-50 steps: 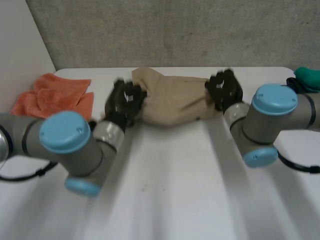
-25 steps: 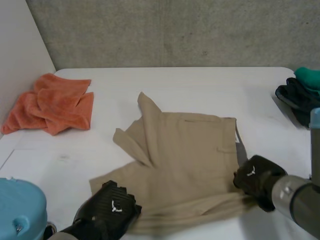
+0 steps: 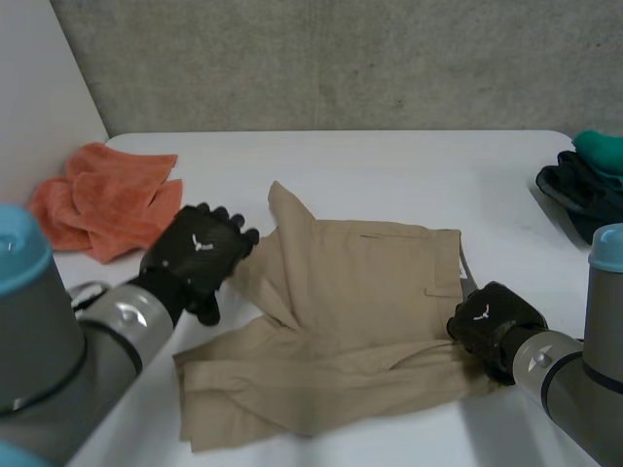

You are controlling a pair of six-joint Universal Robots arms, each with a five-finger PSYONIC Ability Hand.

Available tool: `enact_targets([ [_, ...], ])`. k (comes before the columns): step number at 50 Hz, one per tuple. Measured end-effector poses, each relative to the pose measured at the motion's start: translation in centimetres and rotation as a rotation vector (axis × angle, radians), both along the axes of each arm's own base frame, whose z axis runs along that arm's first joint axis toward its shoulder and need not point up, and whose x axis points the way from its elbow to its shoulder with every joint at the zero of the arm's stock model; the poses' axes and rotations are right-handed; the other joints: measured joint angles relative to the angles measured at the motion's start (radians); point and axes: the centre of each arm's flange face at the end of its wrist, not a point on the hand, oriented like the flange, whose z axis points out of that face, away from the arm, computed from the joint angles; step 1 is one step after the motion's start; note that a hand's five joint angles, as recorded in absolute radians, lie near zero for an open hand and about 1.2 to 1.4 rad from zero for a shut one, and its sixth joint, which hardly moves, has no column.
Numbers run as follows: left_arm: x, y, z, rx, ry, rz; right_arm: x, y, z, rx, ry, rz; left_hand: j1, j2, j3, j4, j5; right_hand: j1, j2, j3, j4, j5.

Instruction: Fold the laundry.

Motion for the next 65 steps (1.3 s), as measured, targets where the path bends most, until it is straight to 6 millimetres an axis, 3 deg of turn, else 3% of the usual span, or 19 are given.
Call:
enact_targets([
  [6, 0.0, -4.5, -2.3, 0.046, 0.05, -0.074, 0.1, 0.0, -0.1, -0.011, -0.01, -0.001, 0.004, 0.011, 0.007, 0.02, 0.023, 0.0, 0.0, 0.0, 0.0, 0.0],
  [11, -0.6, -7.4, -5.9, 0.121, 0.048, -0.108, 0.2, 0.0, -0.1, -0.011, -0.024, -0.008, 0.033, 0.052, 0.048, 0.062, 0.068, 0.0, 0.0, 0.0, 0.0, 0.0],
  [15, -0.9, -9.4, -8.2, 0.147, 0.04, -0.1, 0.2, 0.0, -0.2, -0.009, -0.029, -0.012, 0.206, 0.203, 0.199, 0.212, 0.217, 0.0, 0.0, 0.0, 0.0, 0.0],
  [17, -1.0, -10.3, -9.0, 0.143, 0.039, -0.092, 0.2, 0.0, -0.2, -0.009, -0.031, -0.012, 0.404, 0.394, 0.377, 0.39, 0.39, 0.0, 0.0, 0.0, 0.0, 0.0],
  [21, -1.1, -12.0, -9.7, 0.089, 0.045, -0.063, 0.2, 0.1, -0.3, -0.009, -0.032, -0.012, 0.714, 0.712, 0.705, 0.72, 0.715, 0.0, 0.0, 0.0, 0.0, 0.0],
  [26, -0.8, -12.8, -9.7, 0.032, 0.038, 0.008, 0.2, 0.1, -0.4, -0.009, -0.032, -0.012, 0.8, 0.867, 0.857, 0.879, 0.827, 0.0, 0.0, 0.0, 0.0, 0.0],
  [30, -0.6, -12.2, -9.5, 0.017, 0.015, 0.077, 0.2, 0.1, -0.3, -0.012, -0.033, -0.012, 0.8, 0.87, 0.861, 0.882, 0.827, 0.0, 0.0, 0.0, 0.0, 0.0],
  [39, -0.5, -7.3, -7.2, -0.013, -0.036, 0.148, 0.2, 0.0, -0.3, -0.019, -0.035, -0.011, 0.8, 0.875, 0.865, 0.882, 0.827, 0.0, 0.0, 0.0, 0.0, 0.0],
  [48, -0.5, -5.4, -6.9, -0.036, -0.12, 0.209, 0.2, -0.1, -0.3, -0.025, -0.037, -0.013, 0.8, 0.875, 0.865, 0.883, 0.827, 0.0, 0.0, 0.0, 0.0, 0.0],
  [51, -0.7, -5.0, -6.8, -0.046, -0.154, 0.211, 0.2, -0.1, -0.3, -0.029, -0.038, -0.016, 0.481, 0.536, 0.535, 0.565, 0.556, 0.0, 0.0, 0.0, 0.0, 0.0],
  [52, -0.7, -4.9, -6.8, -0.048, -0.157, 0.21, 0.2, -0.1, -0.3, -0.029, -0.038, -0.016, 0.481, 0.536, 0.535, 0.565, 0.556, 0.0, 0.0, 0.0, 0.0, 0.0],
  [53, -0.8, -4.8, -6.6, -0.054, -0.162, 0.206, 0.2, -0.2, -0.3, -0.031, -0.038, -0.017, 0.153, 0.247, 0.271, 0.275, 0.267, 0.0, 0.0, 0.0, 0.0, 0.0],
  [55, -1.0, -4.5, -6.1, -0.064, -0.163, 0.2, 0.2, -0.2, -0.3, -0.032, -0.039, -0.02, 0.038, 0.151, 0.156, 0.158, 0.151, 0.0, 0.0, 0.0, 0.0, 0.0],
  [56, -1.0, -4.4, -5.7, -0.07, -0.157, 0.199, 0.2, -0.2, -0.3, -0.032, -0.039, -0.021, -0.074, -0.034, -0.033, -0.031, -0.034, 0.0, 0.0, 0.0, 0.0, 0.0],
  [62, -0.1, -2.2, -1.8, -0.063, -0.094, 0.203, 0.2, -0.2, -0.3, -0.032, -0.046, -0.027, -0.07, -0.034, -0.035, -0.032, -0.034, 0.0, 0.0, 0.0, 0.0, 0.0],
  [65, 0.8, 0.3, -0.2, 0.033, -0.039, 0.184, 0.2, -0.2, -0.3, -0.031, -0.048, -0.028, -0.07, -0.034, -0.035, -0.032, -0.033, 0.0, 0.0, 0.0, 0.0, 0.0],
])
